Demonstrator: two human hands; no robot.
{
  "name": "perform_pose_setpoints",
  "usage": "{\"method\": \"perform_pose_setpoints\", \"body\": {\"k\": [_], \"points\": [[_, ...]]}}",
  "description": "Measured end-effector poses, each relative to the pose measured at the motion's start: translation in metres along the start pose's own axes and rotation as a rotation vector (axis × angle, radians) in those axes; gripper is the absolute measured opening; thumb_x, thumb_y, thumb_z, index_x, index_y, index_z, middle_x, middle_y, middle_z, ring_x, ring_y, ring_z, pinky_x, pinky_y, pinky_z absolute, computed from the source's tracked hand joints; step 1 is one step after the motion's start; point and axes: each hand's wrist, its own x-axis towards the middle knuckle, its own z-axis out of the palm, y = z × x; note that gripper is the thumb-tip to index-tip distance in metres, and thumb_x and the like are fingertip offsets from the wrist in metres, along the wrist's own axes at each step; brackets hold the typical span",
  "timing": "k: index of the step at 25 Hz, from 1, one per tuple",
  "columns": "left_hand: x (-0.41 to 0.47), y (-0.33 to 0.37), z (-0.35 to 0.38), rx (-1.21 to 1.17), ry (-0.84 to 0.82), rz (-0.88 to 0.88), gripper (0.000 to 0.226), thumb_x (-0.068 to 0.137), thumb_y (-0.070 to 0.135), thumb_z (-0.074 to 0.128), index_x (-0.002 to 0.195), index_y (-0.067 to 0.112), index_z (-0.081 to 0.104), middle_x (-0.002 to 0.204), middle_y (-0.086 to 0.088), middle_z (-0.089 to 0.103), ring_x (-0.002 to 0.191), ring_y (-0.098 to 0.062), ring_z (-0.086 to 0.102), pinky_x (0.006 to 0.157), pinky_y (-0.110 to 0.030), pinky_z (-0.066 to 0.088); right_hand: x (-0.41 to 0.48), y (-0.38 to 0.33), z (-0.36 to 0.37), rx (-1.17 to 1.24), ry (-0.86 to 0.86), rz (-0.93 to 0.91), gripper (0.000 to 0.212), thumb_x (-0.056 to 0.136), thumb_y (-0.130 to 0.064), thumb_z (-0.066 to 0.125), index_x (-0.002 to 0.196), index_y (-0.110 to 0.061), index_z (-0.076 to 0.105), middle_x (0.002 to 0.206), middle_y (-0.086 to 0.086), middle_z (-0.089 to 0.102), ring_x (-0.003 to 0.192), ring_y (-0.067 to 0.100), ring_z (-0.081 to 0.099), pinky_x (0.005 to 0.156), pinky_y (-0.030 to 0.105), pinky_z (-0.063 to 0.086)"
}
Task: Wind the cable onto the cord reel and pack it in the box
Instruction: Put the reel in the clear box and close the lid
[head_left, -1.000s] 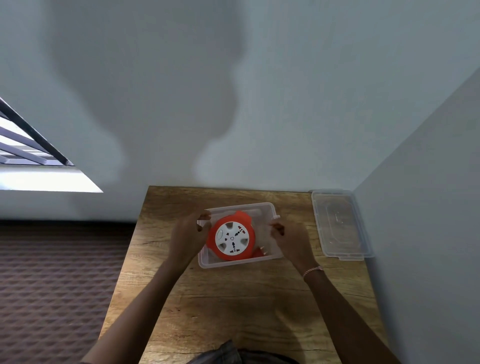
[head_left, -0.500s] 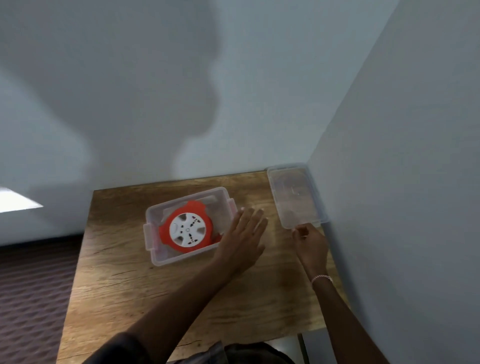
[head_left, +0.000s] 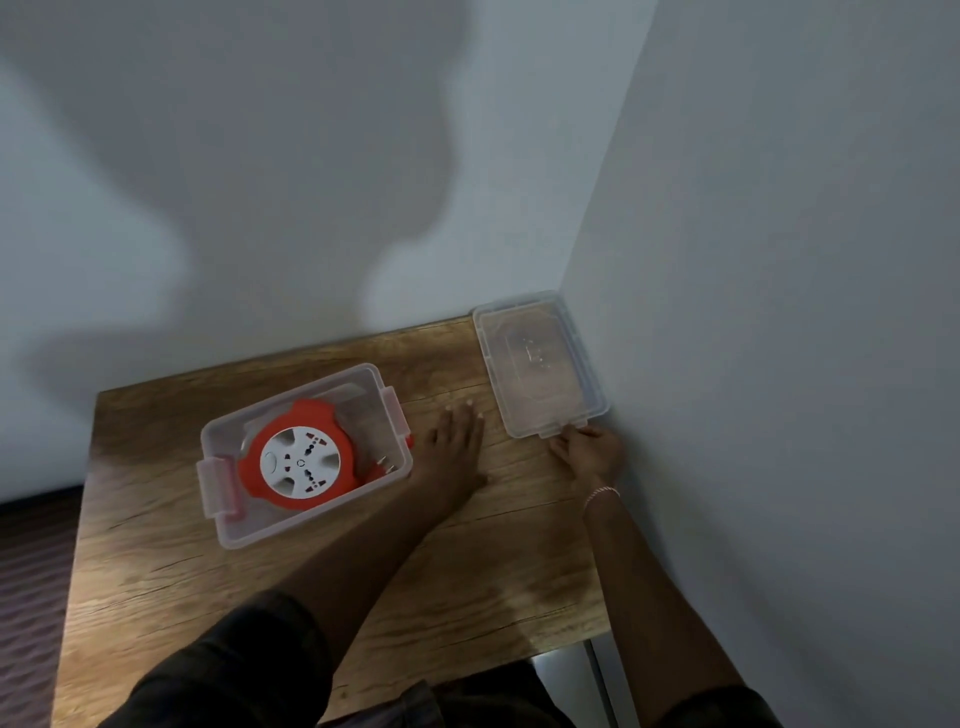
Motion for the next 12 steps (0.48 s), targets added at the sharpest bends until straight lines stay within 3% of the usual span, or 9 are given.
{"method": "perform_pose_setpoints", "body": {"k": [3, 5, 7, 8, 10, 12], "points": [[-0.002, 0.004, -0.017, -0.189, -0.033, -0.015, 0.092, 0.106, 0.049, 0.051, 0.168, 0.012, -0.006, 0.176, -0.013, -0.017, 0.163, -0.039, -0.010, 0.130, -0.058, 0.013, -0.001, 0.004, 0.001, 0.191, -0.061, 0.056, 0.018, 0.088, 0.013, 0.070, 0.095, 0.001, 0.058, 0.102, 0.030, 0.069, 0.082, 0.036, 0.074, 0.083, 0.052, 0.063], [-0.003, 0.011, -0.043, -0.436, -0.010, -0.031, 0.071, 0.109, 0.034, 0.049, 0.165, 0.006, 0.016, 0.176, -0.018, 0.011, 0.161, -0.041, 0.015, 0.128, -0.054, 0.028, -0.004, 0.008, -0.001, 0.201, -0.078, 0.025, 0.026, 0.086, 0.015, 0.070, 0.106, 0.003, 0.057, 0.109, 0.031, 0.069, 0.087, 0.038, 0.075, 0.082, 0.053, 0.063], [-0.016, 0.014, -0.069, -0.816, 0.103, -0.106, 0.048, 0.113, 0.028, 0.042, 0.153, 0.003, 0.040, 0.163, -0.021, 0.040, 0.147, -0.037, 0.044, 0.119, -0.049, 0.041, -0.008, 0.012, -0.006, 0.251, -0.085, -0.025, 0.030, 0.085, 0.016, 0.071, 0.104, -0.002, 0.057, 0.114, 0.030, 0.069, 0.096, 0.041, 0.074, 0.082, 0.055, 0.062], [-0.025, 0.014, -0.081, -0.998, 0.157, -0.177, 0.044, 0.114, 0.027, 0.040, 0.150, 0.002, 0.045, 0.159, -0.023, 0.046, 0.144, -0.036, 0.049, 0.118, -0.047, 0.043, -0.012, 0.014, -0.010, 0.287, -0.108, -0.060, 0.032, 0.084, 0.017, 0.071, 0.104, -0.006, 0.059, 0.115, 0.027, 0.070, 0.100, 0.042, 0.073, 0.083, 0.055, 0.062], [-0.046, 0.006, -0.114, -1.313, 0.230, -0.287, 0.050, 0.115, 0.035, 0.033, 0.152, 0.003, 0.045, 0.160, -0.021, 0.046, 0.144, -0.030, 0.049, 0.112, -0.036, 0.046, -0.020, 0.017, -0.018, 0.332, -0.189, -0.153, 0.039, 0.085, 0.014, 0.072, 0.107, -0.018, 0.069, 0.113, 0.017, 0.076, 0.105, 0.037, 0.073, 0.087, 0.053, 0.061], [-0.061, -0.012, -0.154, -1.616, 0.319, -0.243, 0.071, 0.109, 0.059, 0.019, 0.160, 0.012, 0.036, 0.163, -0.013, 0.044, 0.145, -0.026, 0.050, 0.112, -0.032, 0.046, -0.032, 0.017, -0.023, 0.243, -0.212, -0.306, 0.033, 0.089, 0.004, 0.074, 0.106, -0.025, 0.077, 0.108, 0.008, 0.079, 0.105, 0.029, 0.074, 0.092, 0.053, 0.060]]}}
